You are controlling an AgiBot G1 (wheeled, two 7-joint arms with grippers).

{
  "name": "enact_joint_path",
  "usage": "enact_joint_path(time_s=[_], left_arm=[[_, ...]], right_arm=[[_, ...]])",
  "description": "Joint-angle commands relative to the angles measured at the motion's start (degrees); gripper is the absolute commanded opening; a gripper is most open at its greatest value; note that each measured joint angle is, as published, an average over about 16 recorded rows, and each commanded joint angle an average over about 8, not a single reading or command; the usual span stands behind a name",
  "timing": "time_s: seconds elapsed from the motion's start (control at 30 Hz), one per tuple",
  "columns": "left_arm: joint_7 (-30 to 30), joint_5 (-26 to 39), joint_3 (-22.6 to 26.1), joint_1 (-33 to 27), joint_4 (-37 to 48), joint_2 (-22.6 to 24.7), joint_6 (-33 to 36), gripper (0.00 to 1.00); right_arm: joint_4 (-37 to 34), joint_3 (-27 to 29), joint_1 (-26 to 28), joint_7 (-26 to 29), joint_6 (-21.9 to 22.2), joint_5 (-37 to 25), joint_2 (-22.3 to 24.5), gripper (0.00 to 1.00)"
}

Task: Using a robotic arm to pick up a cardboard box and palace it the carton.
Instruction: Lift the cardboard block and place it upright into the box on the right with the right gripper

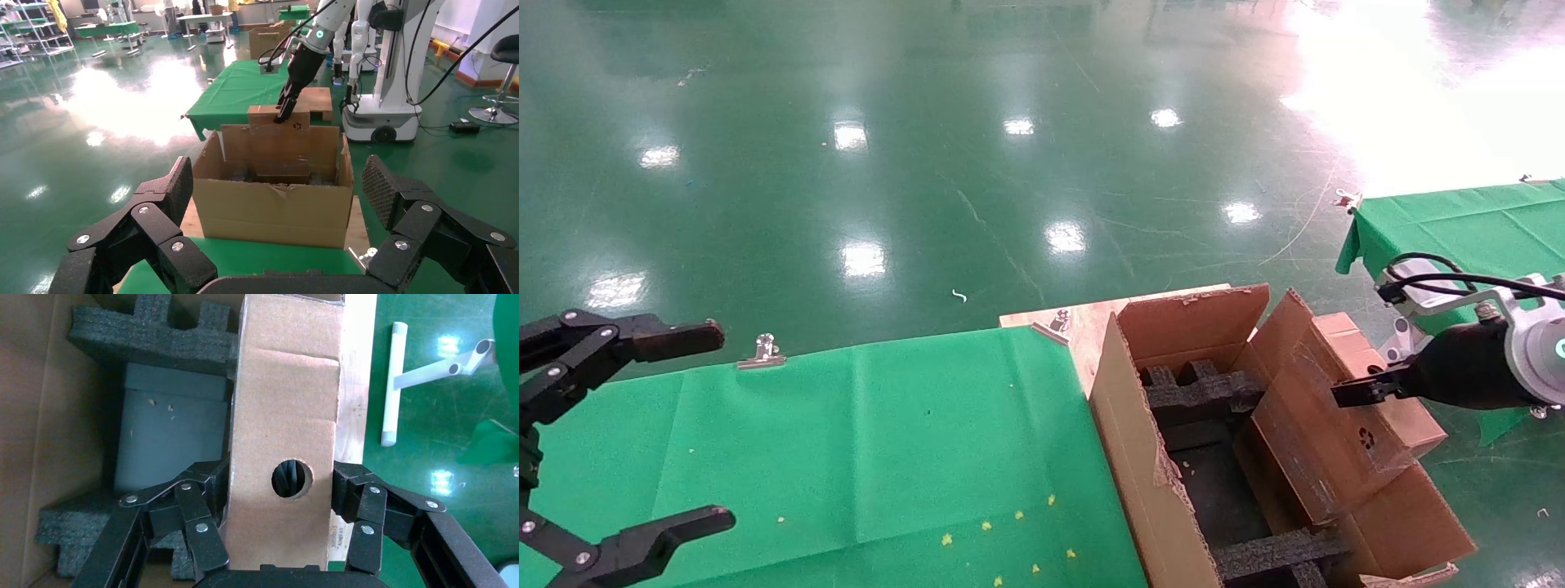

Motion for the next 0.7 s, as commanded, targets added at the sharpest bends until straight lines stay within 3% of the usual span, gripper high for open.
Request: enact_joint_path(time_s=[0.03, 0.7], left_arm=[[0.0, 0.0, 0.01, 0.0, 0.0, 0.0, 0.0, 1.0], [0.04, -0.05, 0.07, -0.02, 0.0, -0.03, -0.03, 1.0]], right_arm=[[0.02, -0.23, -0.48, 0.8, 0.69, -0.6, -0.37, 0.0], [0.2, -1.81, -2.79, 9.19, 2.3, -7.85, -4.43, 0.0]])
